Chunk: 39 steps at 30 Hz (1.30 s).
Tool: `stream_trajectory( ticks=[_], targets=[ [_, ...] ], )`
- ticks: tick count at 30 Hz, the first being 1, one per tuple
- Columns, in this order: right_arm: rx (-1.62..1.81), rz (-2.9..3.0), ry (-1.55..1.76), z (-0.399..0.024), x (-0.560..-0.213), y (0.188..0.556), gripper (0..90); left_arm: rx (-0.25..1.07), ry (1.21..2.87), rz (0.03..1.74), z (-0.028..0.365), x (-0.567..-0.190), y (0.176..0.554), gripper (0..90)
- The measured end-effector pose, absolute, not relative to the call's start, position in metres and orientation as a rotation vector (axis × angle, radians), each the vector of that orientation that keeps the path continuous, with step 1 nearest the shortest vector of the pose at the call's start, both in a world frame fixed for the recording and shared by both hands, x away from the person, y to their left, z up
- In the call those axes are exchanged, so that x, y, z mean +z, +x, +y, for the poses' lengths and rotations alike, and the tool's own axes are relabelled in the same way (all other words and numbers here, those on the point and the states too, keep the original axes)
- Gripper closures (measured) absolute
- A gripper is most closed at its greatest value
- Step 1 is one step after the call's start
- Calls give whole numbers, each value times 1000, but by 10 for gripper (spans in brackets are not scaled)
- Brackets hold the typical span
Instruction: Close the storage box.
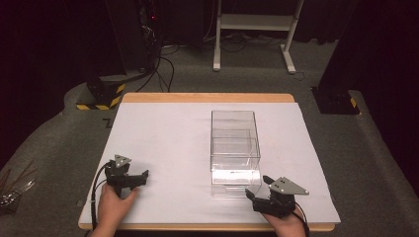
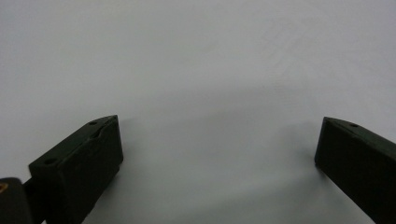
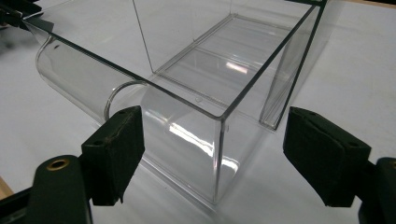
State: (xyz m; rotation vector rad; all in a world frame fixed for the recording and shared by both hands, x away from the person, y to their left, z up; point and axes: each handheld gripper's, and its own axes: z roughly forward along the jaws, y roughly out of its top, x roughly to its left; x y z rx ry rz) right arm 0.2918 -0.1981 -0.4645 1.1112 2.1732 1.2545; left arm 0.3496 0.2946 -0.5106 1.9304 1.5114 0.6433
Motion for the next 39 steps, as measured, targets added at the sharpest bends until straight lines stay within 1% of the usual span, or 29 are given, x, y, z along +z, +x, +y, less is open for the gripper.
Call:
stream_trajectory(
  ticks=[39],
  targets=[
    [1233, 2152, 1155, -196, -466, 337, 211, 643, 1932, 1510, 295, -511, 350, 12]
  ],
)
